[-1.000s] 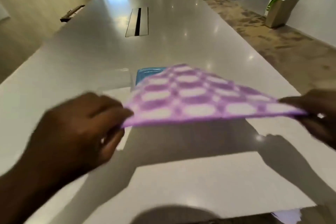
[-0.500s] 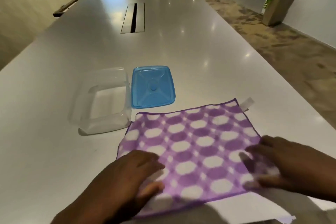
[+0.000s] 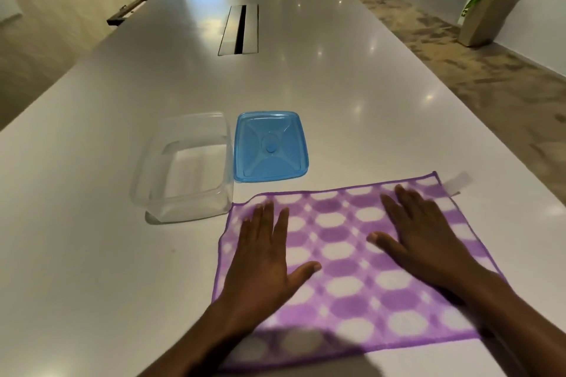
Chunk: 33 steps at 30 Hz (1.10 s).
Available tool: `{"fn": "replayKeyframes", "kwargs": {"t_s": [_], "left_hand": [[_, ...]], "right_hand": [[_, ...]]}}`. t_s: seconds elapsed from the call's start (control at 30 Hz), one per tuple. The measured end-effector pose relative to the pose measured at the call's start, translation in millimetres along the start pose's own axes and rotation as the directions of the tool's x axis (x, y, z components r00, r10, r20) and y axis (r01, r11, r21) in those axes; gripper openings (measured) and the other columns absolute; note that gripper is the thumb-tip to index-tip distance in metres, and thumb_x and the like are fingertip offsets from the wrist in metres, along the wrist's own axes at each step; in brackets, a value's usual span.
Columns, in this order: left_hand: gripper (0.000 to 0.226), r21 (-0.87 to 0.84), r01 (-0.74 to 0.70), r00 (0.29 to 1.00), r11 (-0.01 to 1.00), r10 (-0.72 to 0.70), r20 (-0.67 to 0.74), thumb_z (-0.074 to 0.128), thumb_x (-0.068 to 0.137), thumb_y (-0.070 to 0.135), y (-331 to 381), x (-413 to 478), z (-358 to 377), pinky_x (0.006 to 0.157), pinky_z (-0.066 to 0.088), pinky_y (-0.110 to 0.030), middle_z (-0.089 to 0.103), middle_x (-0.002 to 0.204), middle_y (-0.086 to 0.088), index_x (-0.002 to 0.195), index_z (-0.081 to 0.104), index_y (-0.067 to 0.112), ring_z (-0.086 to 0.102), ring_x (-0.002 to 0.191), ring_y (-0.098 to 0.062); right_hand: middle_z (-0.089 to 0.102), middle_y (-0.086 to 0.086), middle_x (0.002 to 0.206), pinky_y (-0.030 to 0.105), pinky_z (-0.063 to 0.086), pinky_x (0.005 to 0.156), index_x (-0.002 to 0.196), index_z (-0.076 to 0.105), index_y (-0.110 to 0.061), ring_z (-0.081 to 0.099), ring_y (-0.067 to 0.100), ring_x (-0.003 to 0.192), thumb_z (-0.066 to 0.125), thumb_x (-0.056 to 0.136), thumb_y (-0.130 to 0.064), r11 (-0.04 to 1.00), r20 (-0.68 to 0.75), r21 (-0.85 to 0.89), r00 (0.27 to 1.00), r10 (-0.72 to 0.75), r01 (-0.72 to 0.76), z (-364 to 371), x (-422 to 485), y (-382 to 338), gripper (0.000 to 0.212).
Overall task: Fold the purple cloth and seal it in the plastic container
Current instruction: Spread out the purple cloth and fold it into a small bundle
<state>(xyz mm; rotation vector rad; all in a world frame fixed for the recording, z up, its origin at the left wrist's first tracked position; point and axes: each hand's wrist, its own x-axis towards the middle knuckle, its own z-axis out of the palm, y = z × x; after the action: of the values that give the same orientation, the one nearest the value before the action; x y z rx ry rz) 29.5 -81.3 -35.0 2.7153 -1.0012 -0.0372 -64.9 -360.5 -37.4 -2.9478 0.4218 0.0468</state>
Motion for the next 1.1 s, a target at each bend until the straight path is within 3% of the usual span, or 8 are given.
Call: {"fn": "replayKeyframes", "kwargs": {"t_s": [0.17,0.3,0.37,0.47,0.57,0.87,1.0,1.1], "left_hand": [[0.103,-0.039,0.096,0.994,0.995,-0.093,0.061,0.01,0.068,0.09,-7,-12,-5,0.117,-0.011,-0.034,-0.022,0.157,0.002,0.147,-0.016,0.028,-0.027,0.141,-0.013],[0.099,-0.035,0.13,0.991,0.991,-0.128,0.046,0.006,0.071,0.088,-8,-14,-11,0.119,-0.005,-0.035,-0.016,0.159,0.002,0.149,-0.009,0.027,-0.018,0.145,-0.014],[0.095,-0.063,0.117,0.993,0.991,-0.117,0.017,0.006,0.074,0.086,-3,-10,-12,0.12,-0.003,-0.035,-0.017,0.159,0.004,0.148,-0.009,0.028,-0.018,0.145,-0.014],[0.093,-0.05,0.063,0.998,0.997,-0.064,-0.01,0.008,0.077,0.083,4,6,-12,0.119,-0.007,-0.034,-0.024,0.156,0.003,0.148,-0.011,0.027,-0.022,0.144,-0.015],[0.099,-0.012,0.109,0.993,0.994,-0.108,0.044,0.008,0.072,0.085,4,18,-8,0.117,-0.009,-0.036,-0.021,0.157,-0.005,0.149,-0.006,0.025,-0.021,0.144,-0.021],[0.112,-0.017,0.211,0.976,0.977,-0.209,0.067,0.008,0.062,0.095,-7,13,-5,0.117,-0.003,-0.038,-0.013,0.159,-0.008,0.149,-0.003,0.026,-0.013,0.146,-0.024],[0.099,-0.042,0.175,0.984,0.984,-0.174,0.041,0.012,0.072,0.086,-2,5,-17,0.12,0.0,-0.038,-0.01,0.16,-0.007,0.15,0.003,0.025,-0.011,0.147,-0.022],[0.082,-0.076,0.031,0.997,0.997,-0.036,-0.07,0.035,0.08,0.076,-2,-14,-34,0.119,0.018,-0.039,0.017,0.159,-0.006,0.145,0.028,0.026,0.012,0.147,-0.021]], "right_hand": [[0.0,0.001,0.164,0.043,0.001,0.118,0.153,0.005,-0.034,-0.007,0.015,0.147,0.006,0.076,-0.088,0.998,0.013,0.026,0.998,0.056,-0.056,-3,-3,23,0.095],[0.006,0.007,0.164,0.048,0.008,0.119,0.154,0.012,-0.024,0.003,0.023,0.15,0.007,0.076,-0.087,0.993,-0.008,0.048,0.994,0.109,-0.108,-13,-5,18,0.1],[0.003,0.005,0.164,0.048,0.007,0.12,0.154,0.01,-0.027,-0.002,0.02,0.15,0.012,0.08,-0.085,0.997,-0.029,0.069,0.999,0.029,-0.027,-16,-6,6,0.093],[-0.015,-0.006,0.162,0.038,-0.009,0.118,0.153,-0.004,-0.036,-0.019,0.009,0.147,0.012,0.081,-0.084,0.987,0.008,0.121,0.994,-0.106,0.104,-14,-4,-14,0.088],[-0.015,-0.003,0.161,0.037,-0.011,0.118,0.153,-0.003,-0.033,-0.018,0.013,0.147,0.008,0.078,-0.085,0.993,0.069,0.04,0.991,-0.118,0.115,-9,2,-13,0.092],[0.007,-0.003,0.163,0.045,0.009,0.119,0.153,0.011,-0.033,0.005,0.018,0.15,0.005,0.077,-0.085,0.997,0.017,-0.004,0.997,0.08,-0.08,-15,-3,56,0.093],[0.023,0.009,0.16,0.046,0.021,0.117,0.15,0.03,-0.018,0.02,0.025,0.147,0.027,0.082,-0.08,0.993,-0.019,0.048,0.994,0.11,-0.109,-31,-17,48,0.092],[0.052,0.009,0.141,0.041,0.042,0.101,0.134,0.052,-0.018,0.049,0.027,0.127,0.05,0.083,-0.067,0.996,-0.122,0.082,0.992,0.043,-0.033,-44,-41,43,0.071]]}}
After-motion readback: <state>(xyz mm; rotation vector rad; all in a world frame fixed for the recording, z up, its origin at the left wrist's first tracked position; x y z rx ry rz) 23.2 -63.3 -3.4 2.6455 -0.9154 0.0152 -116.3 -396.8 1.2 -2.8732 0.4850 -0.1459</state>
